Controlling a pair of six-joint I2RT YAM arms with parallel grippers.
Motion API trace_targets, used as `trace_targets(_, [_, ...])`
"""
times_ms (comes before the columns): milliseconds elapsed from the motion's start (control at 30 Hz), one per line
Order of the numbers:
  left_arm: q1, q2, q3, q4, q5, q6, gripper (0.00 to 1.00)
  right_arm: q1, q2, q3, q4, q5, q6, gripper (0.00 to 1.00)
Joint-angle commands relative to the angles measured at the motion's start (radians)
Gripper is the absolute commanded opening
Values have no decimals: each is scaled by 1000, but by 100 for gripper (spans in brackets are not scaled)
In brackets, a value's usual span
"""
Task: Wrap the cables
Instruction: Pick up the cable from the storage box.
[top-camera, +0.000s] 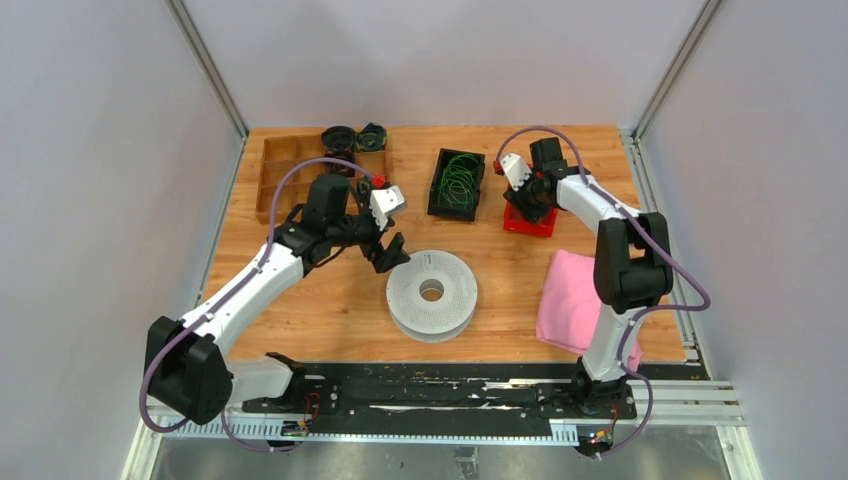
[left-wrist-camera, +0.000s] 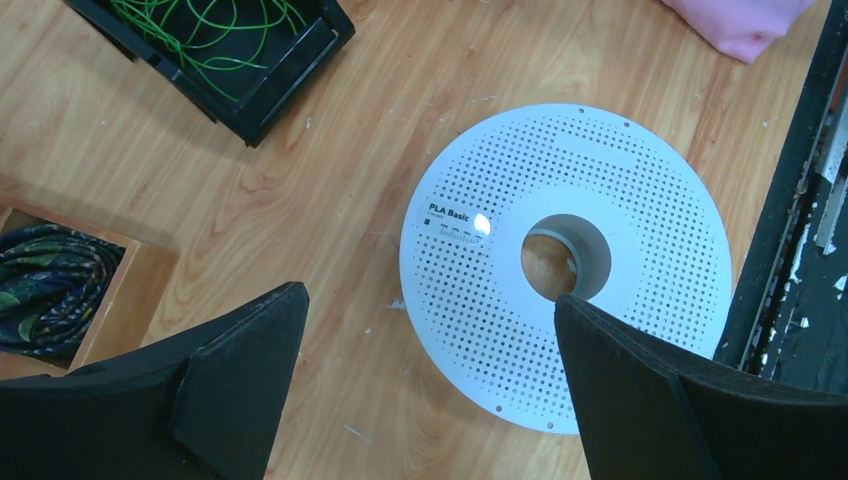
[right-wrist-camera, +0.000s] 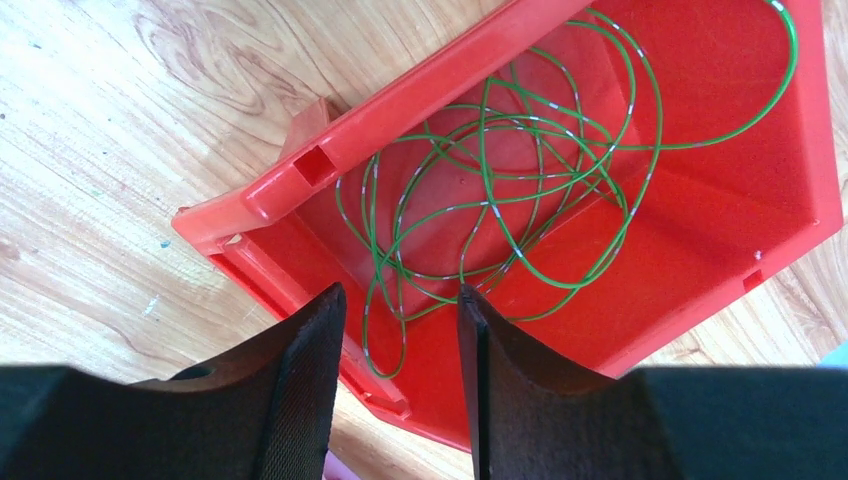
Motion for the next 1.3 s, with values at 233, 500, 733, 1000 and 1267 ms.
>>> trace_targets(233, [-3,-53,-36,70,-34,2,98,18,44,102,-60,20,9,15])
trace_targets(500, [-2,-73,-41,97,-178,-4,98,19,-173,218,-148,-11,61,1])
trace_targets(733, [-1,-61,-69,127,-177,29,98,18,-457,337,-121,-48,142,1])
trace_targets(1000, [-3,-51,-91,152,-160,38,98,18,-613,532,-187,-132,272,1])
trace_targets(1267, [-3,-46,-91,158,-174,32,98,18,-661,697,-303,-228,372,1])
